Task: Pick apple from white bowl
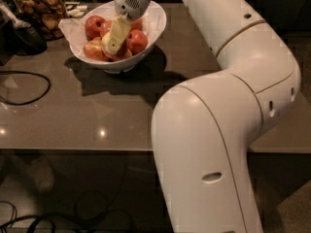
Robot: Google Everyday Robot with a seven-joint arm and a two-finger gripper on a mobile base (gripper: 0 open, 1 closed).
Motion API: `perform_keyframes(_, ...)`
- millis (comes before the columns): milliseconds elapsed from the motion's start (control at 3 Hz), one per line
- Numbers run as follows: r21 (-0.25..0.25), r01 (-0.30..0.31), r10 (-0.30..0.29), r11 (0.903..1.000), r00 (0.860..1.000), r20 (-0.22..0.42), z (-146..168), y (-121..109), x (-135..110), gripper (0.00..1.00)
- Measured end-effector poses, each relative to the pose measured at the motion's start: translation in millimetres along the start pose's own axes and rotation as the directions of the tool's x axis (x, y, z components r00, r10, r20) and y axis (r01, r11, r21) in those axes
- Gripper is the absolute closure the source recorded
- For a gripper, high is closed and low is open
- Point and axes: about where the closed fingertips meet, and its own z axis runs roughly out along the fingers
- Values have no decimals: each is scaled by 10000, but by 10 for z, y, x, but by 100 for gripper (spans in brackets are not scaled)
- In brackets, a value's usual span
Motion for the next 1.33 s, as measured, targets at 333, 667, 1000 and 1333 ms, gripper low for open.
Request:
perform_keyframes(333, 371, 258, -270, 9990, 9992, 310, -207, 80, -113, 100)
perform_keyframes(667, 485, 642, -677, 9968, 9949, 744, -397, 220, -236, 100)
perform_keyframes(1000, 525, 893, -942, 9946, 9906, 988, -502, 320, -307, 100)
perform_keyframes(1333, 543, 1031, -1087, 9932, 9878, 1115, -560, 382, -343, 100)
